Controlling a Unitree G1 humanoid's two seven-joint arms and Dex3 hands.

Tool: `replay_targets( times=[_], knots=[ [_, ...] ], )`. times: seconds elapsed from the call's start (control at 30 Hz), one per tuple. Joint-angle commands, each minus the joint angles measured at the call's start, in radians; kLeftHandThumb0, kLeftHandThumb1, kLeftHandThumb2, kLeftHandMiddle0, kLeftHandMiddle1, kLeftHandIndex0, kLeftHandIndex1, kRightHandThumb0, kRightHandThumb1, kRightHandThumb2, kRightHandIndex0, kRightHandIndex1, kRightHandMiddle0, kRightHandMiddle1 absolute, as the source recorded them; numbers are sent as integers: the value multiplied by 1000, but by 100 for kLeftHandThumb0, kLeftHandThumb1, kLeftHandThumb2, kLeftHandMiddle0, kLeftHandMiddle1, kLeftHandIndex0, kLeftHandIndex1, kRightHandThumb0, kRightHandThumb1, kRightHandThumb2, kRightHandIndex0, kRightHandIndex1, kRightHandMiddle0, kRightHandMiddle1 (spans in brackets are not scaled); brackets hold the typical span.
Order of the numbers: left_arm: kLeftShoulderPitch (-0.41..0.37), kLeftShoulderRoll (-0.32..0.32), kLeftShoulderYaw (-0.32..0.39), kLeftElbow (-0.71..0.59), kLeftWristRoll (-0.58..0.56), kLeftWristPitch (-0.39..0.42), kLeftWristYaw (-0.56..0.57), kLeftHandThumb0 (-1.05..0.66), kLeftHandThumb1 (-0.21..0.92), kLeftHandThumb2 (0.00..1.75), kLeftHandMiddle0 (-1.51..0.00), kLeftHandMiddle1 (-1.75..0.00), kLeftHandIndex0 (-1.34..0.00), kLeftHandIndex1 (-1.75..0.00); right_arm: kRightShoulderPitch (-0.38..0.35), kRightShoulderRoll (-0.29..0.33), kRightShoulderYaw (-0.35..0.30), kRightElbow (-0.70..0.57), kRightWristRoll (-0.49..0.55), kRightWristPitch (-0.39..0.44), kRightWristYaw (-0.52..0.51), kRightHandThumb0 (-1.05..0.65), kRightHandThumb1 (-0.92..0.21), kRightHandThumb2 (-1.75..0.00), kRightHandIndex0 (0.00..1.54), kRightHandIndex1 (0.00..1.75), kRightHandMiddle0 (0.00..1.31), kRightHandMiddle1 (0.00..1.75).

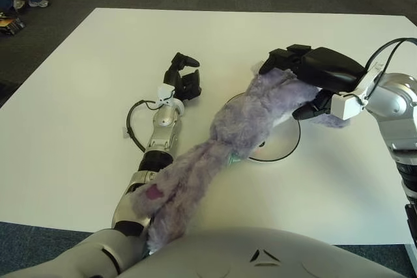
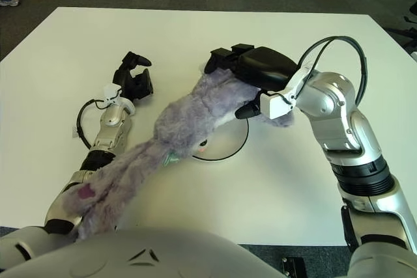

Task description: Put the doll into the plate.

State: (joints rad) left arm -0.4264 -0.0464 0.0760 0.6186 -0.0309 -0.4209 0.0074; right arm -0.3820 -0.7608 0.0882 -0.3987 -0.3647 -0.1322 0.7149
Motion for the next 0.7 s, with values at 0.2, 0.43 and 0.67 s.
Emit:
replay_targets(
  times=[0.2,0.43,0.67],
  knots=[
    [38,-8,10,41,-21,-16,-14,-41,56,101,-116,-175,-42,-175,-56,-70,-99,-33,78,54,55,-54,-33,-95,16,62,0,82],
    [38,-9,13,40,-20,-11,-10,-41,56,101,-114,-175,-43,-175,-43,-85,-188,-38,106,164,37,-59,-40,-90,19,64,0,90],
    [39,-5,13,38,-14,-3,-11,-41,56,102,-113,-175,-43,-175,-102,-100,-184,13,115,209,38,-62,-40,-88,16,62,0,93]
  ],
)
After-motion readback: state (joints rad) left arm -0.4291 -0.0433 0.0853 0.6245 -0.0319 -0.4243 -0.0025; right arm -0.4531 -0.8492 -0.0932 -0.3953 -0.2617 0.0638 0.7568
